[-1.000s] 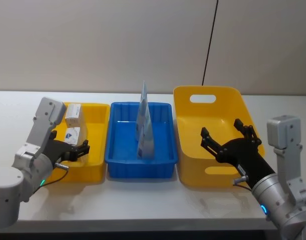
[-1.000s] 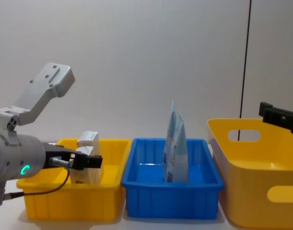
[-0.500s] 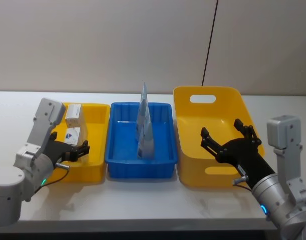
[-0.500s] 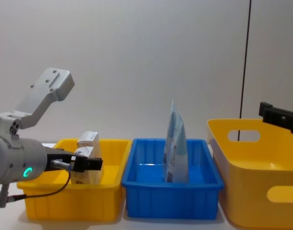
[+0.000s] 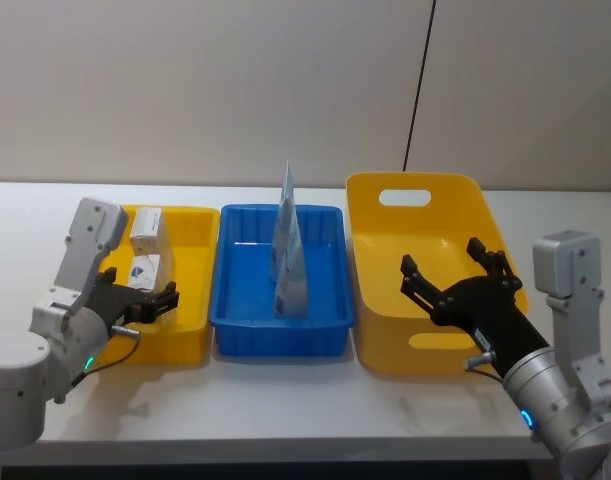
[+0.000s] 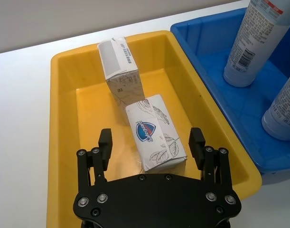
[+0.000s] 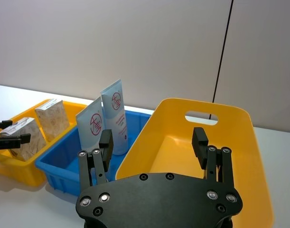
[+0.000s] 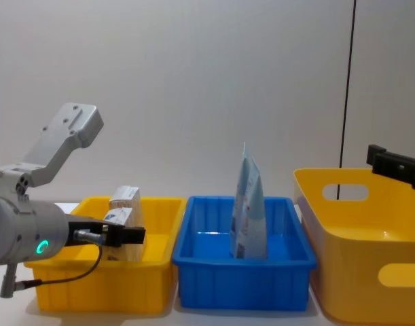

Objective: Bimanual collaborative sorting of washing and personal care products

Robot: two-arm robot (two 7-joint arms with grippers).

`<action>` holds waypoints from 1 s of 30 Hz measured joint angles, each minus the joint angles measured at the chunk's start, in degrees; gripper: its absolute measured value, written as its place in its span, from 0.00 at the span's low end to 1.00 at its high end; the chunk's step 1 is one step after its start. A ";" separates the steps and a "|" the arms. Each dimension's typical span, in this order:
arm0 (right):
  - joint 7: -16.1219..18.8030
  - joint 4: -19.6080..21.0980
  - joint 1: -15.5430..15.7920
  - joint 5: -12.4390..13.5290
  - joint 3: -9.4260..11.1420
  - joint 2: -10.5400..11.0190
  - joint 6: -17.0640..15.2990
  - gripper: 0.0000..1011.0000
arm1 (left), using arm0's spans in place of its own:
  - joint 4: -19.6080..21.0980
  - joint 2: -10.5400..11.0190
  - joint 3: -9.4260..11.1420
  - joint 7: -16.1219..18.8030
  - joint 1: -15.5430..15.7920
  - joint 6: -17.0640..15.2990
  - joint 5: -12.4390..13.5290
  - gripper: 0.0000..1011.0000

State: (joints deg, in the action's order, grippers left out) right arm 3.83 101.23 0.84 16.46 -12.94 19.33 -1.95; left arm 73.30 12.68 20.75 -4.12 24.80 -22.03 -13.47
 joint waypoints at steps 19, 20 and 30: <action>0.00 0.00 0.00 0.00 0.00 0.00 0.00 0.99 | -0.92 -0.61 -0.58 -0.19 0.19 0.11 -0.26 0.44; 0.00 0.00 0.00 0.00 0.00 0.00 0.00 0.99 | -0.94 -0.62 -0.59 -0.20 0.20 0.11 -0.27 0.42; 0.00 0.00 0.00 0.00 0.00 0.00 0.00 0.99 | -0.98 -0.65 -0.65 -0.39 0.19 0.11 -0.27 0.36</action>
State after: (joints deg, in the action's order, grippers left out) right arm 3.83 101.23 0.84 16.46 -12.94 19.33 -1.95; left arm 72.31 12.03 20.10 -4.51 25.00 -21.92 -13.75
